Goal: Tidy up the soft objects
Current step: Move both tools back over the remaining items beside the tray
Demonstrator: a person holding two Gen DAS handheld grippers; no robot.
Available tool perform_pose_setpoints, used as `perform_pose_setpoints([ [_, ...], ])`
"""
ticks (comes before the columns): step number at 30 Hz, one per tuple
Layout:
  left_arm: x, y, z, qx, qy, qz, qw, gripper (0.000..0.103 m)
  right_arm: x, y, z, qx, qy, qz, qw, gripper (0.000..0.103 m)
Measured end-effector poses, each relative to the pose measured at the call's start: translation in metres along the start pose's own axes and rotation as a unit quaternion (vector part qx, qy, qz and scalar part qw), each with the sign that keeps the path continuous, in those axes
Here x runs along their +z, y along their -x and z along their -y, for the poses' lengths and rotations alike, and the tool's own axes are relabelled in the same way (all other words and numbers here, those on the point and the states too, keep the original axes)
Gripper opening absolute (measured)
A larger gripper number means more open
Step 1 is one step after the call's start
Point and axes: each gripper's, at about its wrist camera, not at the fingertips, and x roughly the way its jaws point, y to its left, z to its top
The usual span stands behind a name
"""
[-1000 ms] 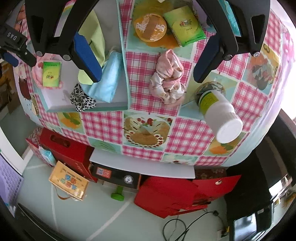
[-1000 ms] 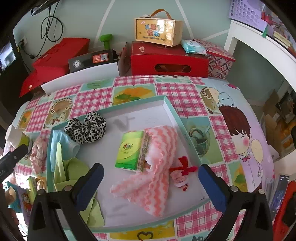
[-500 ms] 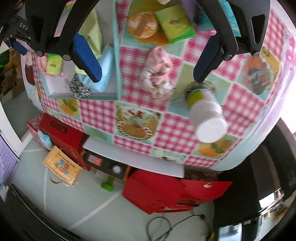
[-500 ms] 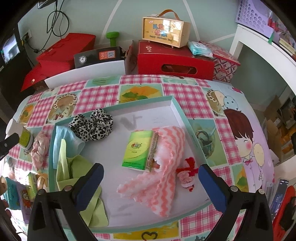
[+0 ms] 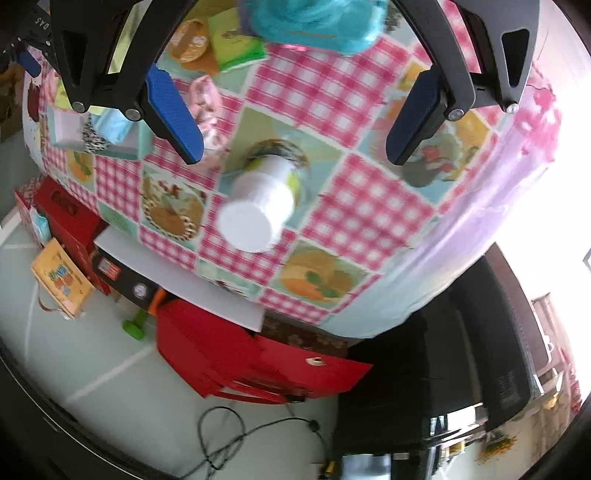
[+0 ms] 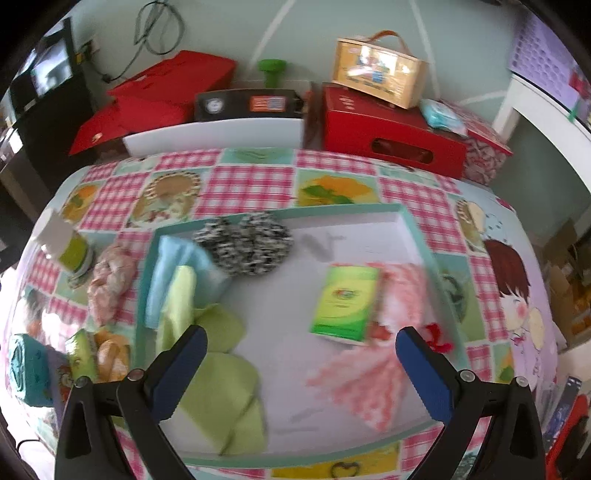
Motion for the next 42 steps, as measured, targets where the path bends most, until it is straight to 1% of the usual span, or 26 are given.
perform_pose_setpoints([
  [3, 0.001, 0.002, -0.019, 0.017, 0.017, 0.002, 0.9997, 0.099, -0.001, 0.0, -0.022, 0.019, 0.021, 0.0, 1.0, 0.103],
  [6, 0.001, 0.002, -0.034, 0.029, 0.033, 0.001, 0.999, 0.099, -0.002, 0.001, -0.045, 0.046, 0.042, 0.002, 0.998, 0.103],
  [9, 0.001, 0.0, -0.046, 0.031, 0.047, -0.003, 0.9984, 0.099, -0.003, -0.001, -0.063, 0.068, 0.053, 0.001, 0.996, 0.103],
  [13, -0.002, -0.006, -0.061, 0.036, 0.067, -0.011, 0.9971, 0.099, -0.006, -0.004, -0.082, 0.078, 0.067, -0.003, 0.995, 0.103],
  [17, -0.004, -0.012, -0.067, 0.041, 0.073, -0.015, 0.9964, 0.099, -0.005, -0.009, -0.094, 0.095, 0.068, -0.007, 0.993, 0.103],
  [20, -0.003, -0.017, -0.065, 0.029, 0.066, -0.02, 0.9972, 0.099, -0.004, -0.017, -0.105, 0.114, 0.067, -0.013, 0.991, 0.103],
  [24, -0.004, -0.02, -0.052, 0.012, 0.039, -0.025, 0.9988, 0.099, -0.002, -0.023, -0.123, 0.122, 0.08, -0.01, 0.989, 0.103],
  [30, -0.002, -0.021, -0.041, -0.016, 0.022, -0.028, 0.9992, 0.099, -0.002, -0.029, -0.144, 0.132, 0.107, -0.005, 0.986, 0.103],
  [36, -0.006, -0.033, -0.029, -0.016, -0.015, -0.072, 0.9972, 0.099, -0.009, -0.032, -0.151, 0.13, 0.123, -0.013, 0.984, 0.103],
  [39, -0.008, -0.035, -0.024, -0.015, -0.025, -0.083, 0.9962, 0.099, -0.01, -0.032, -0.151, 0.134, 0.125, -0.013, 0.983, 0.103],
  [42, -0.007, -0.037, -0.018, -0.026, -0.031, -0.088, 0.9953, 0.099, -0.009, -0.03, -0.152, 0.144, 0.121, -0.006, 0.982, 0.103],
])
